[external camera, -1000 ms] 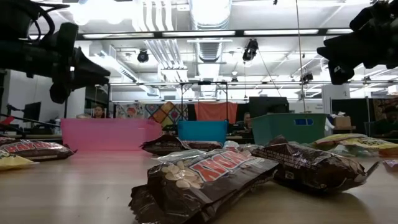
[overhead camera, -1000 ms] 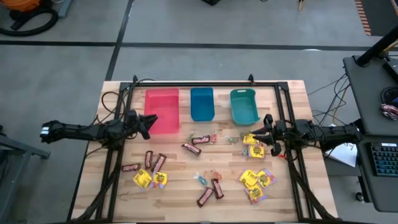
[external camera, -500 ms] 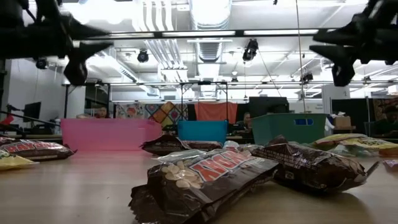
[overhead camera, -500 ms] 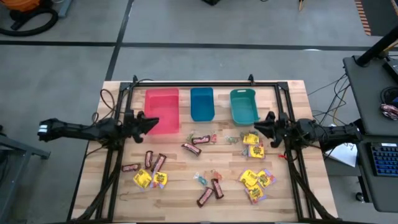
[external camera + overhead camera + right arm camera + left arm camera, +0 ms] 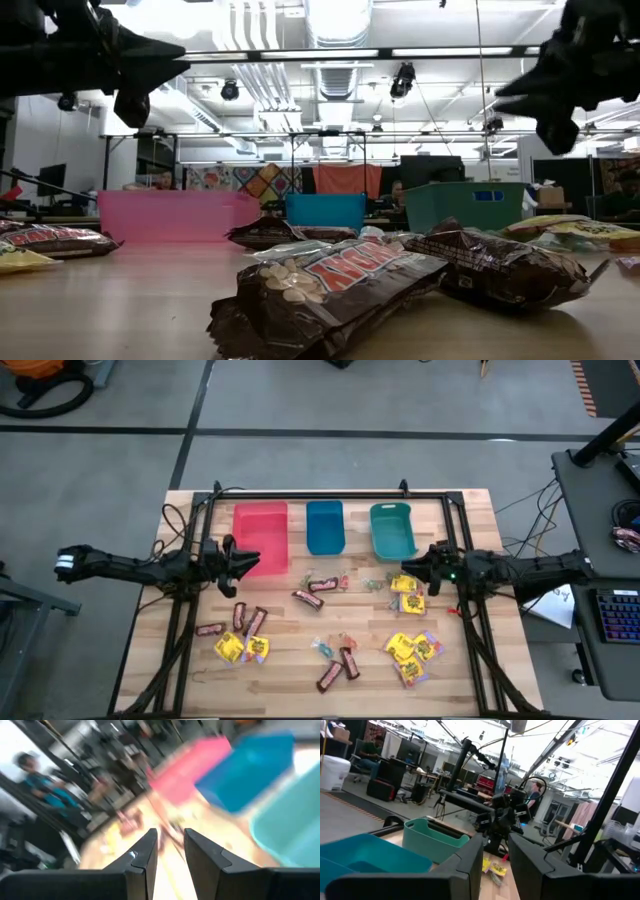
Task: Sort candy
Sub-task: Put the yellow candy into the blue bin
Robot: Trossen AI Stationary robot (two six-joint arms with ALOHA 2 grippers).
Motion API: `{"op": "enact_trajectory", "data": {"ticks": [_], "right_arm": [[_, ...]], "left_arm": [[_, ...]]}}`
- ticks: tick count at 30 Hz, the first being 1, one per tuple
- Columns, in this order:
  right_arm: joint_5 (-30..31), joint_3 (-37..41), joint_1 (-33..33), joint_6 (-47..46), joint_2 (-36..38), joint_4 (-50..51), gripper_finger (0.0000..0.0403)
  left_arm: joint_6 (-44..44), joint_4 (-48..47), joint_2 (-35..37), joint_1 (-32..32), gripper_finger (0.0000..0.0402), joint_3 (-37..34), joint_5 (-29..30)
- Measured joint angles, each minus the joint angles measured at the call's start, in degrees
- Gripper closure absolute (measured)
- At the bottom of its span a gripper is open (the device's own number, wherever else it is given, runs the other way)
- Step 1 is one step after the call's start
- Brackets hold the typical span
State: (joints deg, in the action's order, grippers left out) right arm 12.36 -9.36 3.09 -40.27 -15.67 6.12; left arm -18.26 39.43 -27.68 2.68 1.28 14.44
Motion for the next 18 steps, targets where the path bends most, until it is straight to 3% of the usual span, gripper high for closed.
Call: {"op": "enact_trajectory", "data": {"ticks": [9, 13, 18], "right_arm": [[-1.4, -16.25, 0.0, -7.81, -15.43, 32.34, 0.0314], [-1.88, -21.68, 0.0, -5.77, -21.88, 40.28, 0.0314], [-2.49, -25.74, 0.0, 1.52, -28.52, 44.9, 0.0311]], "left_arm": [[0.02, 0.48, 0.15, 0.0, 0.0325, 0.0, 2.04], [0.02, 0.57, 0.29, 0.0, 0.0325, 0.0, 7.4], [1.05, 0.51, 0.28, 0.0, 0.0325, 0.0, 8.24]]}}
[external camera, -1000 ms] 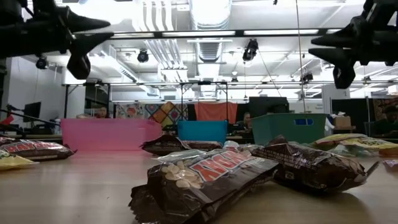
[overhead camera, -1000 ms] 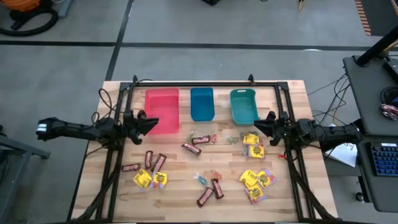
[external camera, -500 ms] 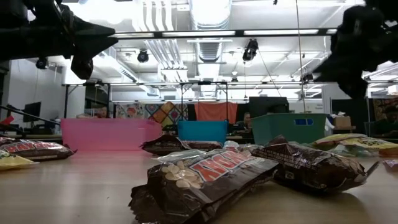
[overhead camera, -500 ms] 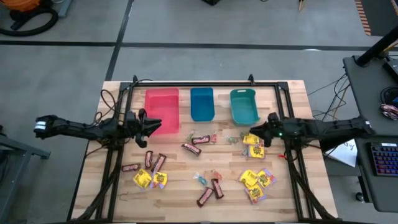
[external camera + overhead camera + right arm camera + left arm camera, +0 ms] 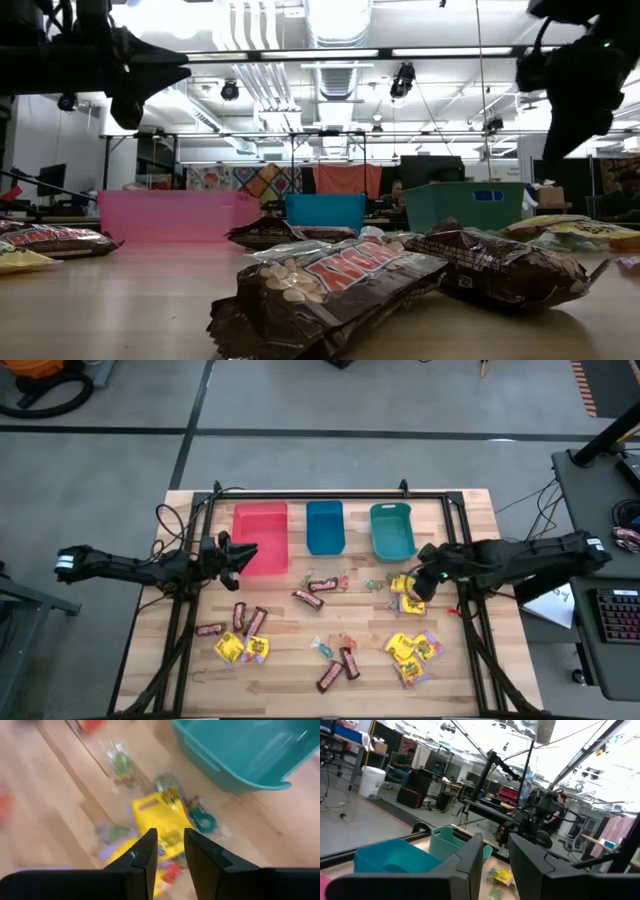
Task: Sort candy
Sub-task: Put the yellow candy into the blue bin
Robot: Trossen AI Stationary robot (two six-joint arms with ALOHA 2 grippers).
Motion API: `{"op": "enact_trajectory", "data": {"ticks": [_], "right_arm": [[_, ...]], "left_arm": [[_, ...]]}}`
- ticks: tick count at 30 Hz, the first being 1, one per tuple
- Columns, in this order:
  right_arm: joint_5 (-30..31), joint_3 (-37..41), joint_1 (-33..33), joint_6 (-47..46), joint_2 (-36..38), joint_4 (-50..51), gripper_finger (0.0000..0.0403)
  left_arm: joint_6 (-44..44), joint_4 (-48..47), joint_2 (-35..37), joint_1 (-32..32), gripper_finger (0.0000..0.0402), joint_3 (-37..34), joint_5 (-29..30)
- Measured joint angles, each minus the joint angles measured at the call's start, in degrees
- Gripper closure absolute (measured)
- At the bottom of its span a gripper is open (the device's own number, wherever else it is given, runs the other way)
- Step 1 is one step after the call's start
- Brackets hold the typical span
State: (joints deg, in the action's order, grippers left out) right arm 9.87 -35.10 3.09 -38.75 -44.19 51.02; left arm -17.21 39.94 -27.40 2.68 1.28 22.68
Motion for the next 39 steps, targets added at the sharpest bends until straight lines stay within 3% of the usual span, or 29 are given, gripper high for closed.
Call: {"op": "enact_trajectory", "data": {"ticks": [5, 12, 18, 29, 39], "right_arm": [[-4.88, -2.23, -0.02, 0.53, -4.94, -0.25, 0.0266], [-5.34, -3.01, 0.0, -1.2, -12.7, -0.13, 0.0176], [-3.82, -2.98, 0.0, -4.59, -19.72, -0.58, 0.0156], [-2.36, -2.98, -0.02, -9.39, -26.34, -4.39, 0.0218], [-2.39, -2.96, -0.02, -11.2, -29.07, -4.93, 0.0352]], "left_arm": [[0.2, -0.09, 0.0, 0.0, 0.0325, 0.0, -0.04], [2.16, -0.23, -0.07, 0.0, 0.0325, -0.02, -0.04], [2.18, -0.02, 0.0, 0.0, 0.0325, -0.02, -0.04], [2.19, -0.07, 0.0, 0.0, 0.0325, -0.02, -0.04], [3.26, -0.09, -0.07, 0.0, 0.0325, -0.02, 0.35]]}}
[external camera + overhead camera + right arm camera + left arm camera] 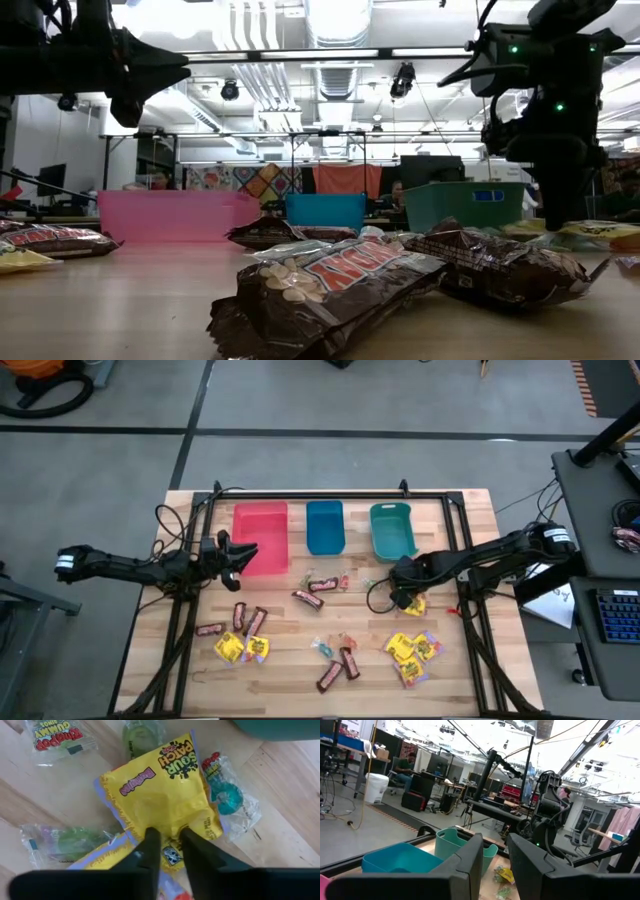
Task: Sort candy
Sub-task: Put the yellow candy into the blue bin
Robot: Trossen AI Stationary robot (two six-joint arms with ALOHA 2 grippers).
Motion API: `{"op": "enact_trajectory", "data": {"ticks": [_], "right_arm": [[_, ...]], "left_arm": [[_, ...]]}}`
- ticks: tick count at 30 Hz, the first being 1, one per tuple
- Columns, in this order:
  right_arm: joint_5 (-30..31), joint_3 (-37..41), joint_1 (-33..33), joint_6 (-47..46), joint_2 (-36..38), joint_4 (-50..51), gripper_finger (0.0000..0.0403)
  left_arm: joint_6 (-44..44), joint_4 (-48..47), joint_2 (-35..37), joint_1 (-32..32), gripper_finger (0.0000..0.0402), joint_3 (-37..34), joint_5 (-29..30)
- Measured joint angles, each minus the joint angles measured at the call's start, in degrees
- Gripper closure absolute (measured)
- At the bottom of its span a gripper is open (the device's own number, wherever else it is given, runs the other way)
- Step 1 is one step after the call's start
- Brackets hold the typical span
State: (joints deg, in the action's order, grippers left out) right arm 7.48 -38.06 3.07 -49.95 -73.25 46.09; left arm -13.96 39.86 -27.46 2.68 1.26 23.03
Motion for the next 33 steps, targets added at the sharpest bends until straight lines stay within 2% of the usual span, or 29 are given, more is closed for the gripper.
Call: {"op": "enact_trajectory", "data": {"ticks": [3, 5, 19, 23, 25, 29, 33], "right_arm": [[-0.49, 0.0, 0.0, 0.57, 0.14, -0.17, 0.0386], [-1.35, 0.04, 0.0, 0.94, 0.66, -0.15, 0.0392], [-1.87, 0.04, 0.02, 0.9, 10.24, -3.14, 0.0394], [3.29, 0.04, 0.71, 3.74, 10.98, -4.14, 0.0394], [4.05, 0.04, 0.94, 6.44, 10.5, -4.24, 0.0394], [0.97, 0.04, 1.01, 6.85, 8.97, -4.29, 0.0381], [-0.41, 0.04, 0.74, 3.07, 7.12, -3.18, 0.0342]], "left_arm": [[0.0, 0.0, 0.0, 0.0, 0.0325, 0.0, 0.02], [0.0, 0.0, 0.0, 0.0, 0.0325, 0.0, 0.02], [-0.2, -0.05, 0.02, 0.0, 0.0325, 0.0, 0.04], [-0.22, -0.21, 0.0, 0.0, 0.0325, 0.0, 0.04], [-0.22, -0.25, 0.0, 0.0, 0.0325, 0.0, 0.04], [-0.24, -0.26, 0.0, 0.0, 0.0325, 0.0, 0.02], [-0.24, -0.34, -0.04, 0.0, 0.0325, 0.0, 0.02]]}}
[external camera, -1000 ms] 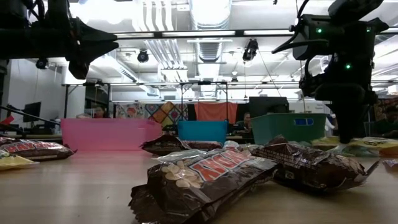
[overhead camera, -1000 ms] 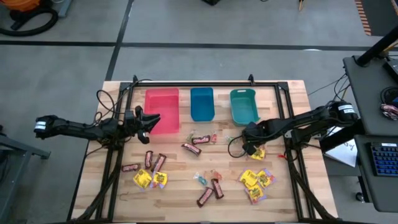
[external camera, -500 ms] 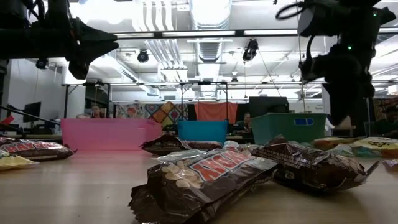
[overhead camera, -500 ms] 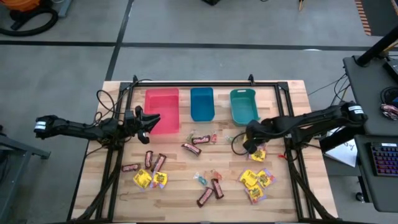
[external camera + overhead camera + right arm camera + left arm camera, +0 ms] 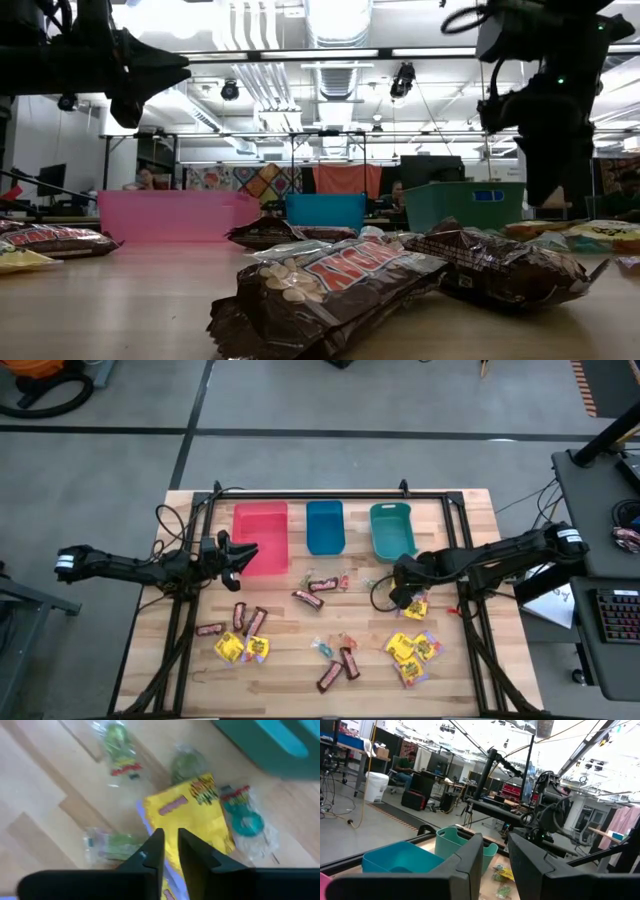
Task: Sort candy
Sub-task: Put the yellow candy into the blue bin
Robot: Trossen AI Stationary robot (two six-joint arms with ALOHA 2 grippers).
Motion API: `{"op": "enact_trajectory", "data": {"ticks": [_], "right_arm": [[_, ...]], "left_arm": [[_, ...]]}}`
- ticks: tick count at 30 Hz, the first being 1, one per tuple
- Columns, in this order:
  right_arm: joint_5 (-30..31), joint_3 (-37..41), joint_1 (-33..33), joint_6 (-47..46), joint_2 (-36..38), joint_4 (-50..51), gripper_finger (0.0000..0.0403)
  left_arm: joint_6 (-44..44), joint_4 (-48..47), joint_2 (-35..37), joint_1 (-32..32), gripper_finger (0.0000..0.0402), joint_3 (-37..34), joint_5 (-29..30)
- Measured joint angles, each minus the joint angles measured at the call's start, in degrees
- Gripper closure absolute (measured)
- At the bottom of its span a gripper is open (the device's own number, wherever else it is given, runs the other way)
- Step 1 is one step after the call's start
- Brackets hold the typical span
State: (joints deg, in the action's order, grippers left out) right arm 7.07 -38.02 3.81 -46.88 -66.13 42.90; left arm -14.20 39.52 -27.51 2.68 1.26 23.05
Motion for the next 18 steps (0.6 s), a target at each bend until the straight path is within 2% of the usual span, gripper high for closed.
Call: {"op": "enact_trajectory", "data": {"ticks": [12, 15, 18], "right_arm": [[2.34, 0.21, -0.73, -4.11, -2.35, 0.43, 0.0197], [3.87, 0.81, -1.29, -3.71, -3.34, 0.43, 0.0178], [3.99, 1.31, -1.77, -3.1, -4.87, 0.17, 0.0177]], "left_arm": [[-0.02, 0.05, 0.0, 0.0, 0.0325, 0.0, 0.0], [-0.02, 0.03, 0.0, 0.0, 0.0325, 0.0, 0.0], [-0.02, 0.05, 0.0, 0.0, 0.0325, 0.0, 0.0]]}}
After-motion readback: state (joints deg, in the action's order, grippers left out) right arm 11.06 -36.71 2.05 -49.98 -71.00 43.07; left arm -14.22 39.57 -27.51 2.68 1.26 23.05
